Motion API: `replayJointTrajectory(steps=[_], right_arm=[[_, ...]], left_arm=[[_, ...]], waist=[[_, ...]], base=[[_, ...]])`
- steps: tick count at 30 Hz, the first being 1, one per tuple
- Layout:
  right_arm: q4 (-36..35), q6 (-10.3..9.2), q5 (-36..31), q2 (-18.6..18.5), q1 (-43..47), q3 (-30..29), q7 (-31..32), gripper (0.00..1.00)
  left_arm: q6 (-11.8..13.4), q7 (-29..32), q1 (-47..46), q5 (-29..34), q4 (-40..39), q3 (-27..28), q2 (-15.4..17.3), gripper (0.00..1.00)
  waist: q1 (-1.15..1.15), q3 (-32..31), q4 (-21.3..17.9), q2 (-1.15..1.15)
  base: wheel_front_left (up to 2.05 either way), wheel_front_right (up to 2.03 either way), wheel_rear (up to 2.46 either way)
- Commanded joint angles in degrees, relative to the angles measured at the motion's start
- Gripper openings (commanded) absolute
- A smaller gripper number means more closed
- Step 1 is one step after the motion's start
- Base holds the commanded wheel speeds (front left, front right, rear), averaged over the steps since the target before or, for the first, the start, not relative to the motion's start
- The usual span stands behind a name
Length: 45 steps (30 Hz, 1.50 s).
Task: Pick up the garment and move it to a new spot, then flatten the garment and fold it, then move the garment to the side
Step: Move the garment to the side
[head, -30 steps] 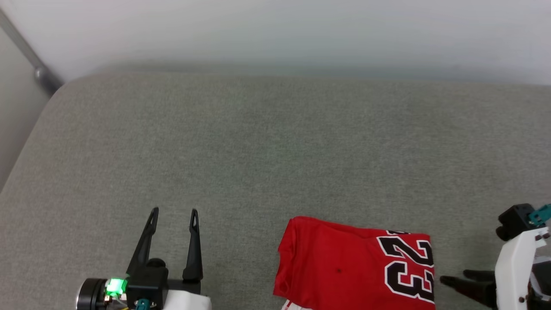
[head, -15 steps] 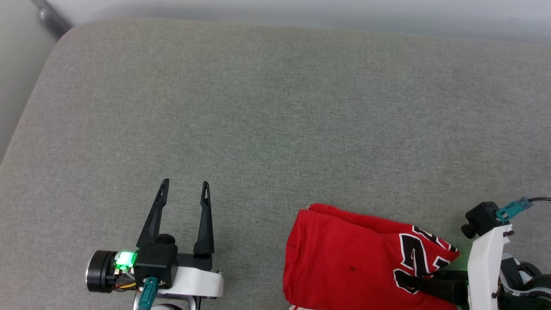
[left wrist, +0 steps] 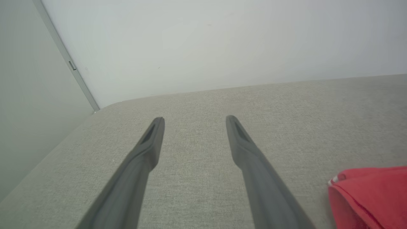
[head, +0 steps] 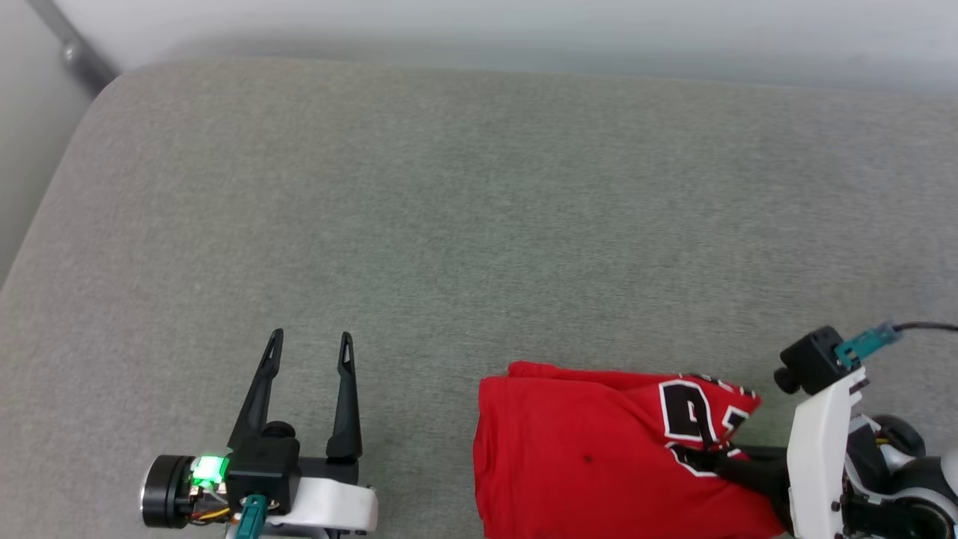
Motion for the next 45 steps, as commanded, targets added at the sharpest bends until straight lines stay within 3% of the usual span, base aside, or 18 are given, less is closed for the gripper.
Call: replayJointTrajectory(steps=[1,11,19,24,30,37,43,44,45], right_arm=[[-1.2,-0.05,-0.2,-1.1,-1.5,0.5,-0.6,0.0],[-4.9,-0.05,-3.7,-10.1,-12.0,3.8,-0.1,0.0],[1.0,-0.05,-10.0,-17.1,-22.5,4.3,-2.3,0.0],[8.3,-0.05,-15.3,-20.9,-27.1,4.6,-5.7,0.0],[19.1,-0.05,-18.4,-22.4,-31.0,0.6,-9.3,0.0],[29.0,-0.06,-22.1,-21.4,-33.4,-6.5,-12.2,0.0],[32.0,-0.05,-24.8,-18.3,-32.7,-9.2,-13.3,0.0],[32.6,-0.06,-25.5,-18.1,-32.5,-9.9,-13.8,0.05],[33.4,-0.06,-26.7,-17.8,-32.4,-10.5,-14.3,0.47]], left_arm=[[0.1,-0.1,0.7,0.1,-0.2,0.5,0.5,1.0],[0.9,-0.1,2.9,-0.2,-2.6,3.0,1.3,1.0],[0.9,-0.1,-0.3,0.5,-5.0,6.2,4.4,1.0],[0.6,-0.1,-3.1,1.2,-6.5,6.6,6.2,1.0],[0.3,-0.1,-5.8,1.8,-8.9,6.3,7.9,1.0],[0.5,-0.1,-8.3,1.9,-11.2,5.5,8.8,1.0],[1.2,-0.1,-8.7,1.4,-11.5,4.9,8.5,1.0],[1.3,-0.1,-8.6,1.3,-11.3,4.6,8.2,1.0],[1.4,-0.1,-8.6,1.1,-11.0,4.2,7.9,1.0]], waist=[[0.0,-1.8,-2.4,0.0],[0.0,-0.8,-15.7,0.0],[0.0,7.1,-24.1,0.0],[0.0,12.2,-25.3,0.0],[0.0,17.9,-24.7,0.0],[0.0,22.5,-23.1,0.0],[0.0,22.1,-22.1,0.0],[0.0,21.6,-21.9,0.0],[0.0,20.8,-21.6,0.0]], base=[[0.0,0.0,0.0],[0.0,0.0,0.0],[0.0,0.0,0.0],[0.0,0.0,0.0],[0.0,0.0,0.0],[0.0,0.0,0.0],[0.0,0.0,0.0],[0.0,0.0,0.0],[0.0,0.0,0.0]])
